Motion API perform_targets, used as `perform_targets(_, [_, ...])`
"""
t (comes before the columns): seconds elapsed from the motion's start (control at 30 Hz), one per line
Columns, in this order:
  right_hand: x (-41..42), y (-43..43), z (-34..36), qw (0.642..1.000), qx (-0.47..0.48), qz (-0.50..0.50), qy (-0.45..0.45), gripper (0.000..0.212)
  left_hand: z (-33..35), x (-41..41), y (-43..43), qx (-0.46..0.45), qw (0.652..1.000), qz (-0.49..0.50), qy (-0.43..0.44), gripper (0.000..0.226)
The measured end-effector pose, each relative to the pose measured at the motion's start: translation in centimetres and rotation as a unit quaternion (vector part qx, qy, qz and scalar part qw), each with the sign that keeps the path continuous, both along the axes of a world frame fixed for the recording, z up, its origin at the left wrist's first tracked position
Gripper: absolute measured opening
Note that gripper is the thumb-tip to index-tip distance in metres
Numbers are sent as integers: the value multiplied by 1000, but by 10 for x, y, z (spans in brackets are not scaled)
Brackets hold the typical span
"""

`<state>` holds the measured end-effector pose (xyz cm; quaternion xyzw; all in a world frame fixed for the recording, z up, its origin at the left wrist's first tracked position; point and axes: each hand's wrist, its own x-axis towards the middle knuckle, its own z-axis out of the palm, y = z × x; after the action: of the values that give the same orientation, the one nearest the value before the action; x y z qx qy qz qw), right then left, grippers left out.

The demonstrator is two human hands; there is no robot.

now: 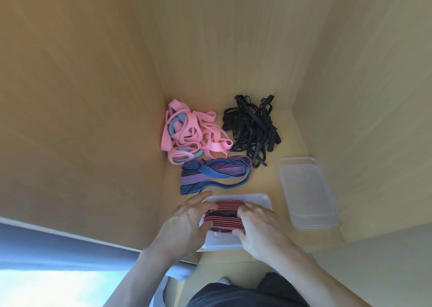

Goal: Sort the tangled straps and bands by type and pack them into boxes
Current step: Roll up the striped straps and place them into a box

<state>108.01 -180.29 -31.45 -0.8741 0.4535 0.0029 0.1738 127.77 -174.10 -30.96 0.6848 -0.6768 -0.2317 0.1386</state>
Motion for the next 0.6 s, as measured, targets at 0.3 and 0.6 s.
perform_targets(0.3, [-1,-4,-4,998,-64,9,-10,48,-7,-1,-2,-17,998,-47,-29,43])
perform_targets(0.6, [5,-22,-7,993,-54,91,52,57,-13,-7,-21,16,994,-76,-77,61])
